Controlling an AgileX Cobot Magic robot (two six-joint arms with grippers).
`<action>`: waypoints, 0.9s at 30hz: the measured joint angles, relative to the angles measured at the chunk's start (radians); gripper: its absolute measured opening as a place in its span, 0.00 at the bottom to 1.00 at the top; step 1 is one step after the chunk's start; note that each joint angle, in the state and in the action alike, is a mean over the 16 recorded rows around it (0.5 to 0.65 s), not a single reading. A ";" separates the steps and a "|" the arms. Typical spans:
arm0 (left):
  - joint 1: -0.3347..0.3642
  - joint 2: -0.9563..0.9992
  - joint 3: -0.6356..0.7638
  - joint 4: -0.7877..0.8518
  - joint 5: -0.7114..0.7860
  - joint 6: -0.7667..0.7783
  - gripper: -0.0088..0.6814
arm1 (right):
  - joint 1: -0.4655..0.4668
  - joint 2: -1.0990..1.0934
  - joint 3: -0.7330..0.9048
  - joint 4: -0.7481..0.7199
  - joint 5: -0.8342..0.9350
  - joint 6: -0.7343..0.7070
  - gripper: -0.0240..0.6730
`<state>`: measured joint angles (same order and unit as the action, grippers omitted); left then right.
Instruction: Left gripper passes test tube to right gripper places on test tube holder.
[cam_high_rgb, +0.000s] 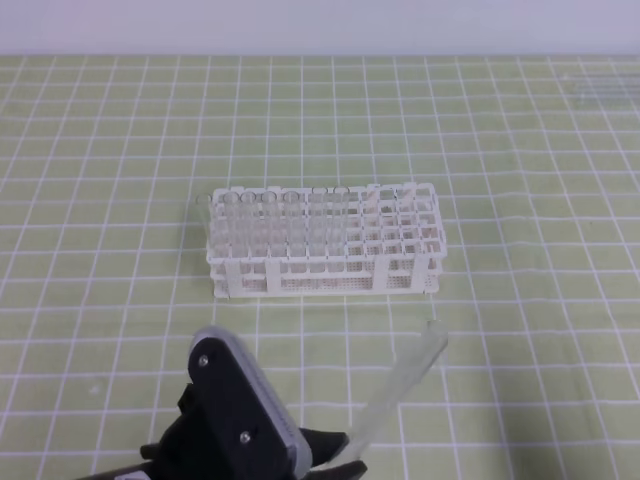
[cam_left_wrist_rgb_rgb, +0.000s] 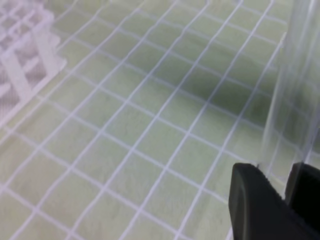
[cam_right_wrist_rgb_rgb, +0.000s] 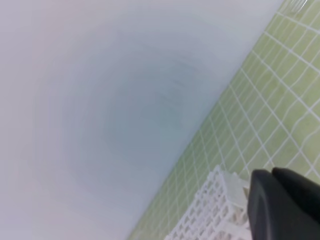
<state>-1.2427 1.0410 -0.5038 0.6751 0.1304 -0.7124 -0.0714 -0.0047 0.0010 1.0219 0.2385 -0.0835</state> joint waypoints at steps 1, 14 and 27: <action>0.000 0.000 0.000 0.005 -0.004 -0.004 0.02 | 0.000 0.000 0.000 0.058 -0.005 0.000 0.03; 0.086 0.002 0.000 0.047 -0.072 -0.098 0.02 | 0.000 0.000 0.000 0.338 0.112 -0.185 0.03; 0.176 0.090 -0.001 0.123 -0.201 -0.123 0.02 | 0.001 0.029 -0.092 0.502 0.352 -0.635 0.03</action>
<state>-1.0662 1.1312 -0.5048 0.7982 -0.0710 -0.8357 -0.0704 0.0241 -0.0906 1.5243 0.5909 -0.7180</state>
